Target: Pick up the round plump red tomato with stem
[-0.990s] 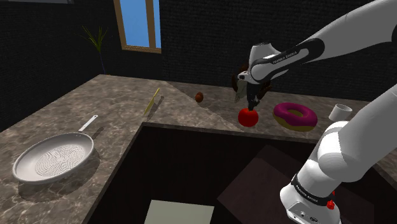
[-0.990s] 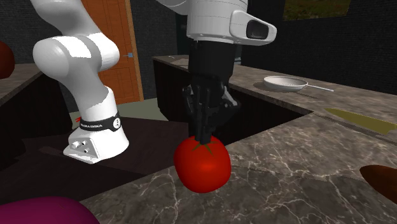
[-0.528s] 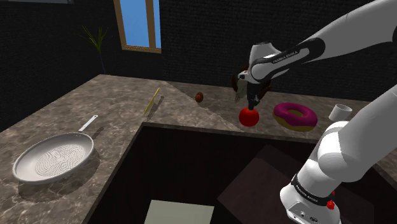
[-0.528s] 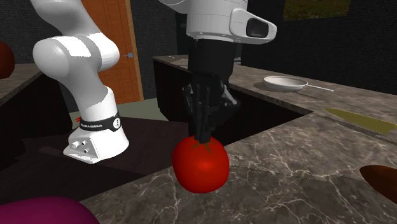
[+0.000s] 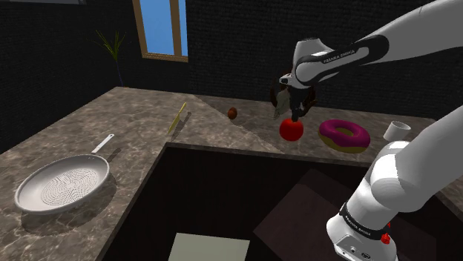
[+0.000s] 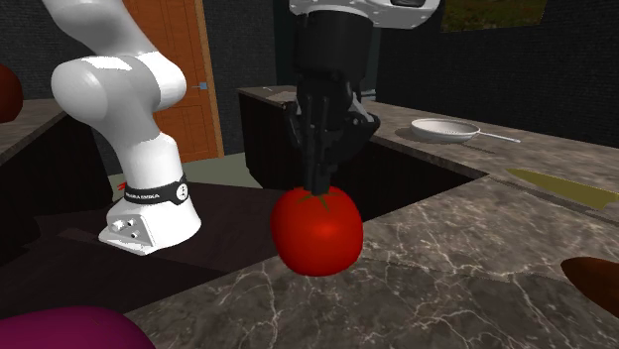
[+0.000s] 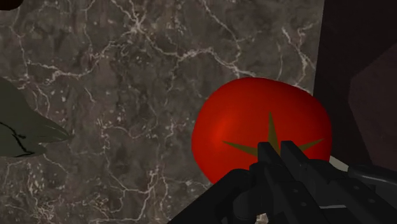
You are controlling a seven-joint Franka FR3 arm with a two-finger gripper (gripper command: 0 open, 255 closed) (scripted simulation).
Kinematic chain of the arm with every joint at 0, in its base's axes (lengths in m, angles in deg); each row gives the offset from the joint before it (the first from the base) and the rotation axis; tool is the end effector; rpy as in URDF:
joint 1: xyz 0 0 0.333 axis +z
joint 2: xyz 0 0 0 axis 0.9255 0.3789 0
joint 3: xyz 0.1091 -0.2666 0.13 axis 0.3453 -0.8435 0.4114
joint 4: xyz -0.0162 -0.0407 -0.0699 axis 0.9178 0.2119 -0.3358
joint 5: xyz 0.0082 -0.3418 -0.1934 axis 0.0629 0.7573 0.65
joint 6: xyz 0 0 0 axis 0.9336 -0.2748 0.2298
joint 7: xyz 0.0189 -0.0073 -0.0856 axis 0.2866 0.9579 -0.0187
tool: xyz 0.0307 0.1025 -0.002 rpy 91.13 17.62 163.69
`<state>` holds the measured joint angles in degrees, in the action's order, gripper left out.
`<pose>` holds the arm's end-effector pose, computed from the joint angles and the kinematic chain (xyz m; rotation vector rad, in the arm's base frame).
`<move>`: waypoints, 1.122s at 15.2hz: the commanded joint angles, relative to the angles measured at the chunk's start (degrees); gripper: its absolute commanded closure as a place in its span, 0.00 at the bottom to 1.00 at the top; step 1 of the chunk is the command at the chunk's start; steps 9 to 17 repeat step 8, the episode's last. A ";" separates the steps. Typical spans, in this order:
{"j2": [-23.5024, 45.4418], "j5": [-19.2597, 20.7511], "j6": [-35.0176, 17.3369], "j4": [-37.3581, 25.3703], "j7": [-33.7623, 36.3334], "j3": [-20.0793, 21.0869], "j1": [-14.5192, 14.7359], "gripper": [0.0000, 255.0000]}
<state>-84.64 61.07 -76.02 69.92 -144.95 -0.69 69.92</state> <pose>0.4045 -0.1664 0.4148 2.7790 1.2709 -0.1779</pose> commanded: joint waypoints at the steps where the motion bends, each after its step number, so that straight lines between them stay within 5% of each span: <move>1: -0.83 -0.07 1.88 -1.05 -0.15 0.26 0.01 1.00; 6: -2.28 -0.35 6.00 -3.75 -0.52 0.87 0.10 1.00; 17: -2.32 -0.36 6.12 -3.83 -0.54 0.89 0.10 1.00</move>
